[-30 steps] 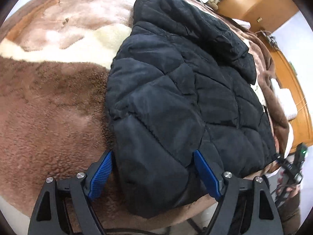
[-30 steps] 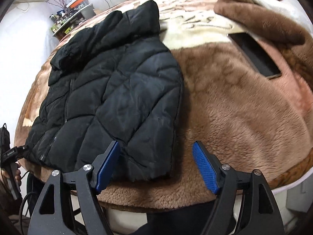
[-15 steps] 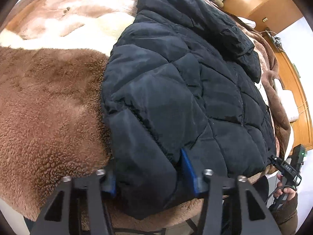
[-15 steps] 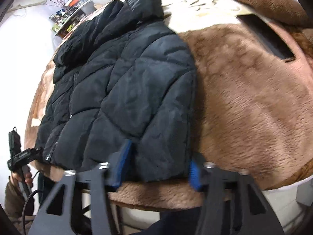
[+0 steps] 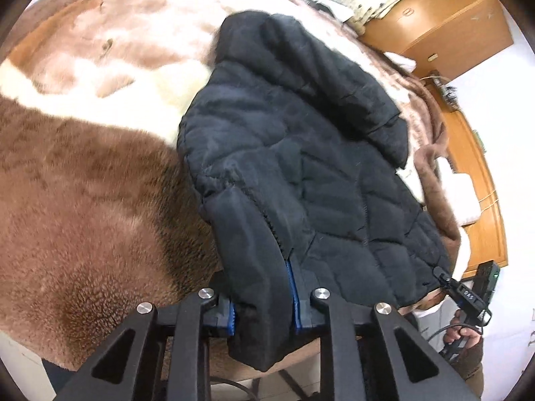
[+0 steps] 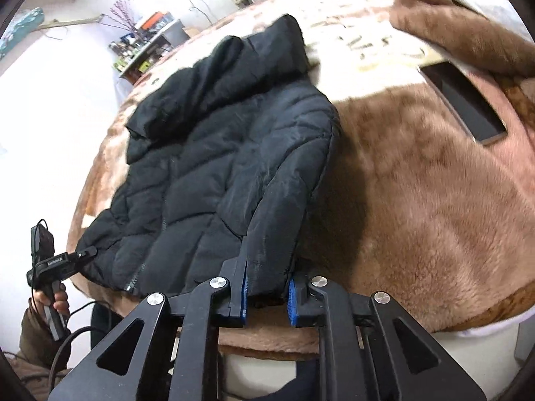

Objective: Fold large clothes

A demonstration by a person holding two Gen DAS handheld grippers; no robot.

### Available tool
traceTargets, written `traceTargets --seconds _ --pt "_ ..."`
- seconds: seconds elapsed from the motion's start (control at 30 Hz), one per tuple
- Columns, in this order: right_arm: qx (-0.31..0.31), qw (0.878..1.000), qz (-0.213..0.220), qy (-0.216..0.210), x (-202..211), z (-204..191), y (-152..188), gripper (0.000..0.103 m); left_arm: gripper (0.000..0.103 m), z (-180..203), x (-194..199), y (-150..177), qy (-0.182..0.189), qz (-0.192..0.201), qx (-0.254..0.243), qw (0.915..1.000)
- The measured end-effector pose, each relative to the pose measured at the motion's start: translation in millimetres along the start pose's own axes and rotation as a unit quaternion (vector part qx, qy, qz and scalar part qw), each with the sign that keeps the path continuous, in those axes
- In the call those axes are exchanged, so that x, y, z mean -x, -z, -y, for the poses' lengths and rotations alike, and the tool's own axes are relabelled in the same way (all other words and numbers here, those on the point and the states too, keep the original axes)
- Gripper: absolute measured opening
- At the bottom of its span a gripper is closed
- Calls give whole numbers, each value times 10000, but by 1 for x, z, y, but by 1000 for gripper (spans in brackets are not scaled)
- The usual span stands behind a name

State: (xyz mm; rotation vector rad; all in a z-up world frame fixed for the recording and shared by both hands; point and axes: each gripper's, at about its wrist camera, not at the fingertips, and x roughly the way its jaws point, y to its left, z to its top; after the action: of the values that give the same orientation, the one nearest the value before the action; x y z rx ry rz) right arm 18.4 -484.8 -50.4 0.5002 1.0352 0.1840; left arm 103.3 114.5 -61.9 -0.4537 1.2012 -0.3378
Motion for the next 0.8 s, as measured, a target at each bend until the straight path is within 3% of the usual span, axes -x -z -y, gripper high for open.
traceTargets --seconds 0.23,0.43,0.8 --pt "-14 9991 335 -267 25 -11 -21 15 22 9 29 -22 368 339 123 9987" --pt "150 9982 533 -228 28 -27 -55 15 23 27 40 -50 397 533 -32 9978" --pt "52 9965 768 -315 23 -34 -135 15 23 42 50 -127 485 964 133 9941"
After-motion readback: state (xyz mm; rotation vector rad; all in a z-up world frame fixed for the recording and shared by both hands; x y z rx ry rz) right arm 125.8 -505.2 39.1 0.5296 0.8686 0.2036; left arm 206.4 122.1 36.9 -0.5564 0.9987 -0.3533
